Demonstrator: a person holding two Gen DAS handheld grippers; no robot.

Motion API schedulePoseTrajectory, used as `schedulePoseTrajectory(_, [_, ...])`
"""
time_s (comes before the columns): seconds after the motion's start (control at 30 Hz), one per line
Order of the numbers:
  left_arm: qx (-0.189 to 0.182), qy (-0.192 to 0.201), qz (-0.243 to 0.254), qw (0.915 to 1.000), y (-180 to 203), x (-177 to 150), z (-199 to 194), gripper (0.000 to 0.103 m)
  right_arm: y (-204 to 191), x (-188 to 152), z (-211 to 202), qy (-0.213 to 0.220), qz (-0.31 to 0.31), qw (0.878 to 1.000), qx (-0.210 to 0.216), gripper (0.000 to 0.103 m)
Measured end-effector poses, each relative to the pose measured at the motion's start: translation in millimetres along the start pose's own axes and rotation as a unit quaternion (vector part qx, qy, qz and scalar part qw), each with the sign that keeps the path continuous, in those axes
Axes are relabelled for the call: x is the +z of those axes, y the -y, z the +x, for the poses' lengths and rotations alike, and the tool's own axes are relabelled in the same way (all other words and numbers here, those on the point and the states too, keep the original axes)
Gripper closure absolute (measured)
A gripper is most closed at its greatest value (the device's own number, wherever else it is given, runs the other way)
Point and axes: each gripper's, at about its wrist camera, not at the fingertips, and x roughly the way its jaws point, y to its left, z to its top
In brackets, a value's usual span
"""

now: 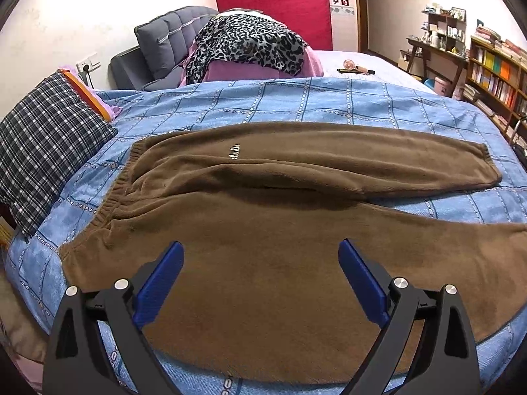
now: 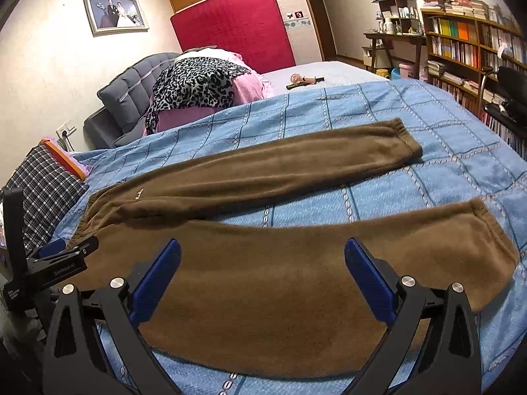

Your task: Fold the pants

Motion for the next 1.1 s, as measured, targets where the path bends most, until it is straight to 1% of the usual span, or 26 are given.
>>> schedulePoseTrajectory(0.2, [0.011,-0.003,-0.001,0.9999,-7,7,12,0.009,8,16,9,0.006,0.008,1.0,-0.009,0.003])
schedulePoseTrajectory(0.43, [0.021,-0.007,0.002,0.9997,-13,18,27,0.009,7,22,29,-0.007,0.005,1.0,-0.012,0.003])
schedulePoseTrajectory(0.6, [0.015,-0.024,-0.005,0.9996,-26,30,44,0.009,10,28,46,-0.02,0.003,1.0,-0.016,0.003])
schedulePoseTrajectory(0.73, [0.014,-0.039,-0.033,0.9986,-58,49,62,0.009,21,35,61,-0.029,0.019,0.999,-0.022,0.003])
schedulePoseTrajectory(0.83, [0.034,-0.05,-0.06,0.9964,-89,66,81,0.009,28,37,72,-0.036,0.027,0.999,-0.025,0.003])
schedulePoseTrajectory(0.93, [0.046,-0.054,-0.085,0.9938,-121,79,98,0.009,27,38,82,-0.043,0.023,0.998,-0.027,0.003])
schedulePoseTrajectory(1.03, [0.081,-0.067,-0.115,0.9878,-159,93,123,0.009,28,37,93,-0.053,0.023,0.998,-0.027,0.003])
schedulePoseTrajectory(1.1, [0.088,-0.072,-0.138,0.9839,-179,100,134,0.009,28,36,99,-0.059,0.024,0.998,-0.027,0.003])
